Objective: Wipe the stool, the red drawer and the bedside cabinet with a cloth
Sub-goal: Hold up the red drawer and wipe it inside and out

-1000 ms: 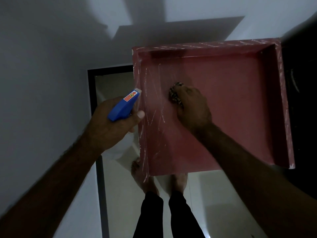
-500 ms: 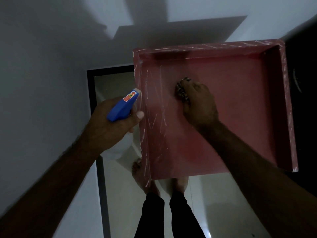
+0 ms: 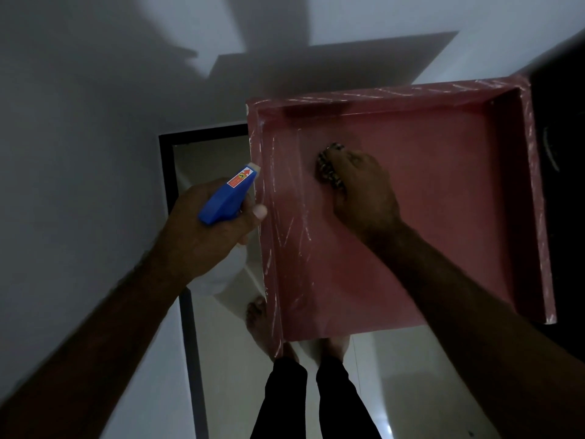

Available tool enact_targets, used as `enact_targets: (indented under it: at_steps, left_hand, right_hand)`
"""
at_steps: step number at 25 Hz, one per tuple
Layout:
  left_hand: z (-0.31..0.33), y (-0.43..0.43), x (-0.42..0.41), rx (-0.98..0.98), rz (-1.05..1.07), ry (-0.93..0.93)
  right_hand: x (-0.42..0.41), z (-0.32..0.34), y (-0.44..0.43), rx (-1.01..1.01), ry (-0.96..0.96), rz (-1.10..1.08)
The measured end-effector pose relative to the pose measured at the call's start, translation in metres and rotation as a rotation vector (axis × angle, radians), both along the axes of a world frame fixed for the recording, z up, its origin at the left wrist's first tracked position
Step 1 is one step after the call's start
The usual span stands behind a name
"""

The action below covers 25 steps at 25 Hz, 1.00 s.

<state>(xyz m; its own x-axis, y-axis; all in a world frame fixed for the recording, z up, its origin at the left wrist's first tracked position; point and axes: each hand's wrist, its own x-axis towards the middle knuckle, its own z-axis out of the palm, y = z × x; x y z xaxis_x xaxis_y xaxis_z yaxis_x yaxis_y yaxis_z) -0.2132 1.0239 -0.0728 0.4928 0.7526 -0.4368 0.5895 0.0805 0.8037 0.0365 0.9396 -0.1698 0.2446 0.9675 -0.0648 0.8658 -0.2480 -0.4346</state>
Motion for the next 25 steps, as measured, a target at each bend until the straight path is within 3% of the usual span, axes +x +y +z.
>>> enact_targets:
  at_steps: [4, 9, 14, 20, 25]
  left_hand:
    - [0.001, 0.005, 0.002, 0.006, -0.007, -0.021]
    - [0.000, 0.008, 0.004, -0.008, 0.002, -0.044]
    - [-0.006, 0.017, 0.003, 0.016, -0.035, -0.004]
    - [-0.003, 0.023, 0.008, 0.008, -0.043, -0.010]
    - [-0.005, 0.031, 0.007, 0.050, -0.048, -0.020]
  right_hand:
    - [0.006, -0.005, 0.011, 0.019, -0.014, -0.119]
    - [-0.014, 0.001, 0.009, -0.007, 0.011, 0.063]
    - [0.012, -0.004, 0.021, 0.102, -0.041, -0.154]
    - [-0.011, -0.004, 0.035, 0.019, 0.016, -0.008]
    - [-0.003, 0.000, 0.042, 0.095, -0.016, -0.132]
